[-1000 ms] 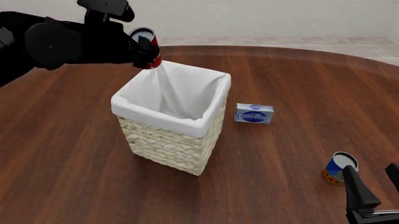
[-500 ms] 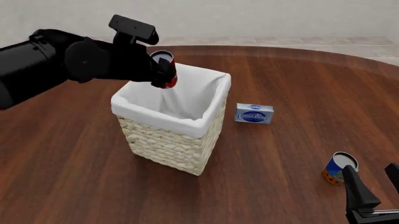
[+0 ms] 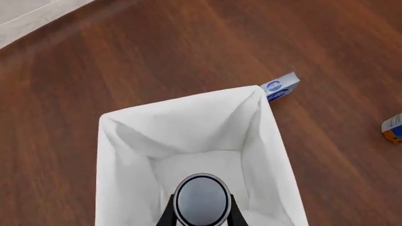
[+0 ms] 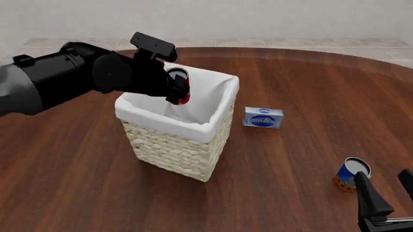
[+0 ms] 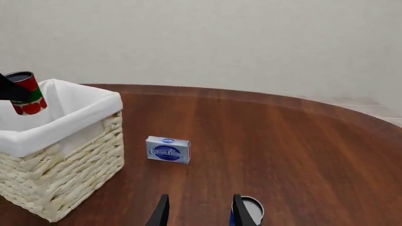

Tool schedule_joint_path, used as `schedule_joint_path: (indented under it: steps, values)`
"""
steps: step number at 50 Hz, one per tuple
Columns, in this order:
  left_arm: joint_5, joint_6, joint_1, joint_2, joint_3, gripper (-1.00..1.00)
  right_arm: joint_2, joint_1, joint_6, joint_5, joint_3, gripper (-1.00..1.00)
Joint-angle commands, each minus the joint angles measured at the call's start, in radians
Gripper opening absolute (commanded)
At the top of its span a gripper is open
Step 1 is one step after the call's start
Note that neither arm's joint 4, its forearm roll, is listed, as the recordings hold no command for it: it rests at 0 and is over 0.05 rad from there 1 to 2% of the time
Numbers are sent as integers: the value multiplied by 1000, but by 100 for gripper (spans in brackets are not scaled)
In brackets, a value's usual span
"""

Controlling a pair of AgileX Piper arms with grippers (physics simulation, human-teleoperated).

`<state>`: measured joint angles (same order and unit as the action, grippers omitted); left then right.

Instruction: Pick up the tomato sauce, and put it in the basket.

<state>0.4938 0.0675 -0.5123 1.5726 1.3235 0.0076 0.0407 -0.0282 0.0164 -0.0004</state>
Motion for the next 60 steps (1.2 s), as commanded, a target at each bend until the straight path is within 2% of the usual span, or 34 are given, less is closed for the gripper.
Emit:
schedule_joint_path:
  steps: [1, 51, 52, 60]
  values:
    - [2, 22, -7, 34, 8, -100, 0, -1, -3, -1, 0, 100]
    - [21, 42, -18, 134, 61, -100, 4, 1, -9, -8, 0, 100]
    - [24, 47, -17, 137, 64, 100, 6, 0, -9, -10, 0, 100]
    - [24, 52, -4, 142, 77, 100, 12, 2, -8, -17, 0, 100]
